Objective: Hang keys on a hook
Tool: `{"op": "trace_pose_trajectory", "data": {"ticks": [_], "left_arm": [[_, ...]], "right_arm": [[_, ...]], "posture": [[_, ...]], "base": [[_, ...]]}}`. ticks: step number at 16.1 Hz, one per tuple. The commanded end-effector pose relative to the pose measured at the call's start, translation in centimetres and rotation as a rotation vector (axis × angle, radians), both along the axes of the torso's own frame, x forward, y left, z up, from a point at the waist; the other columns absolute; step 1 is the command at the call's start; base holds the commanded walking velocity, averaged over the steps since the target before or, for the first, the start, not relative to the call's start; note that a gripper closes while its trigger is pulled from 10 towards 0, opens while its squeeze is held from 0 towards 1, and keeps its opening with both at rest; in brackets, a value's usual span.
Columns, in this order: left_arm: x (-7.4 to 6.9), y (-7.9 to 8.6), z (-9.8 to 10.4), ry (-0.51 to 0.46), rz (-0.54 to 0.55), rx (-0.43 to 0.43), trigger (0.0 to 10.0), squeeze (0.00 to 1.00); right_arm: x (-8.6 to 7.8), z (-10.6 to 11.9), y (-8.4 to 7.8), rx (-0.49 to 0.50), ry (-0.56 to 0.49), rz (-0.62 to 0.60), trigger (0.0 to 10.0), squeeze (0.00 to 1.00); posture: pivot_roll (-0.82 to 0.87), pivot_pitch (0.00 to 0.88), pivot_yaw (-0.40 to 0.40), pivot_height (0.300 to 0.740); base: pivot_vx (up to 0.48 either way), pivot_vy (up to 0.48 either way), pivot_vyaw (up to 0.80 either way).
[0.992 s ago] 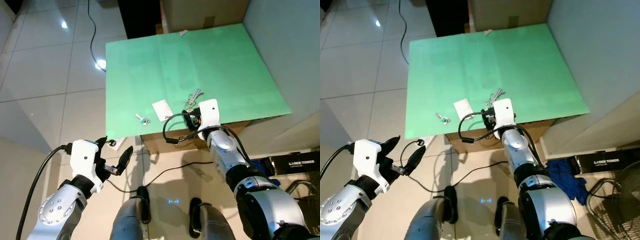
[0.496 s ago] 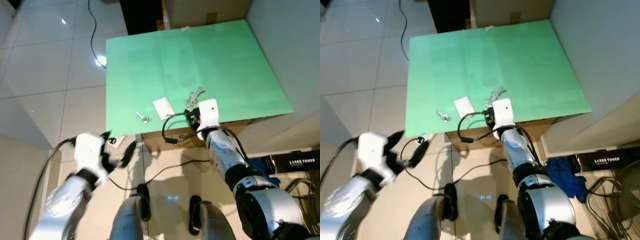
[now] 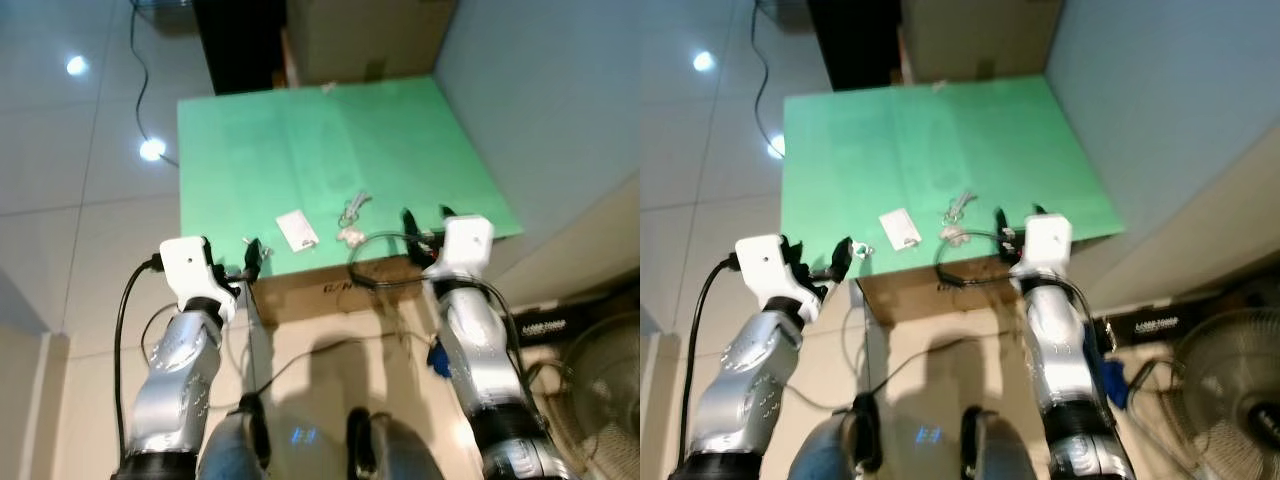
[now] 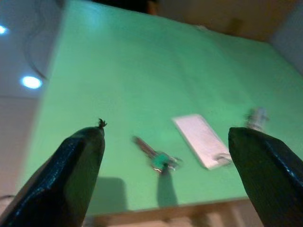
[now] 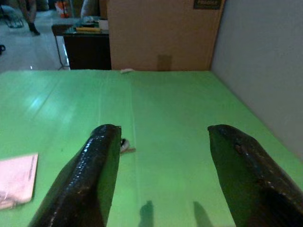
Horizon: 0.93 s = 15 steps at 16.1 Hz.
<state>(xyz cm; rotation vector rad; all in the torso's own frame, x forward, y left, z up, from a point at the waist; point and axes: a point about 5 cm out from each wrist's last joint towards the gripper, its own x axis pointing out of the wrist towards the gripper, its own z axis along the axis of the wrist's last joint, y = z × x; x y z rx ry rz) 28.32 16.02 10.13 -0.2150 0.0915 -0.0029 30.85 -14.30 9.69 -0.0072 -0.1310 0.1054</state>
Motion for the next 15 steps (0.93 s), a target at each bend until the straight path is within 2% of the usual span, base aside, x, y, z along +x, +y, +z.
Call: {"op": "trace_pose_trajectory", "data": {"ticks": [1, 2, 4, 9, 11, 12, 13, 15], "left_arm": [[0.6, 0.0, 0.0, -0.007, 0.037, 0.045, 10.0, 0.0], [1.0, -0.2, 0.5, -0.046, 0.007, 0.061, 10.0, 0.0], [1.5, -0.1, 1.2, -0.1, 0.018, 0.111, 10.0, 0.0], [2.4, -1.8, 2.5, -0.204, -0.054, 0.212, 10.0, 0.0], [2.5, -2.2, 2.7, -0.225, -0.077, 0.275, 10.0, 0.0], [2.5, -2.2, 2.7, -0.226, -0.076, 0.275, 10.0, 0.0], [2.4, -2.3, 2.7, -0.23, -0.083, 0.278, 10.0, 0.0], [2.2, -3.0, 2.7, -0.258, -0.141, 0.307, 10.0, 0.0]], "right_arm": [[-1.4, -0.5, -0.7, -0.019, 0.02, -0.001, 10.0, 1.0], [-2.2, -0.3, -1.1, -0.04, 0.004, -0.003, 10.0, 1.0], [-2.5, 0.2, -1.9, -0.013, -0.012, -0.057, 10.0, 1.0], [-2.1, 0.8, -2.1, 0.081, 0.013, -0.088, 10.0, 1.0], [-1.9, 0.4, -2.0, 0.072, 0.063, -0.071, 10.0, 1.0], [-1.9, 0.4, -1.9, 0.061, 0.072, -0.065, 10.0, 1.0], [-1.8, 0.3, -1.8, 0.057, 0.078, -0.064, 10.0, 0.03], [-1.4, 0.2, -1.8, 0.061, 0.094, -0.073, 10.0, 0.0]], "posture": [[-0.16, 0.121, -0.066, 0.74], [-0.16, 0.112, -0.059, 0.74], [-0.16, 0.1, -0.041, 0.74], [-0.17, 0.079, -0.017, 0.74], [-0.17, 0.078, -0.016, 0.74], [-0.17, 0.076, -0.016, 0.74], [-0.17, 0.077, -0.016, 0.74], [-0.17, 0.077, -0.013, 0.74]], "base": [[0.0, 0.0, 0.0], [0.0, 0.0, 0.0], [0.412, -0.127, 0.0], [0.42, 0.0, 0.0], [0.42, 0.0, 0.0], [0.42, 0.0, 0.0], [0.42, 0.0, 0.0], [0.401, -0.257, 0.0]]}}
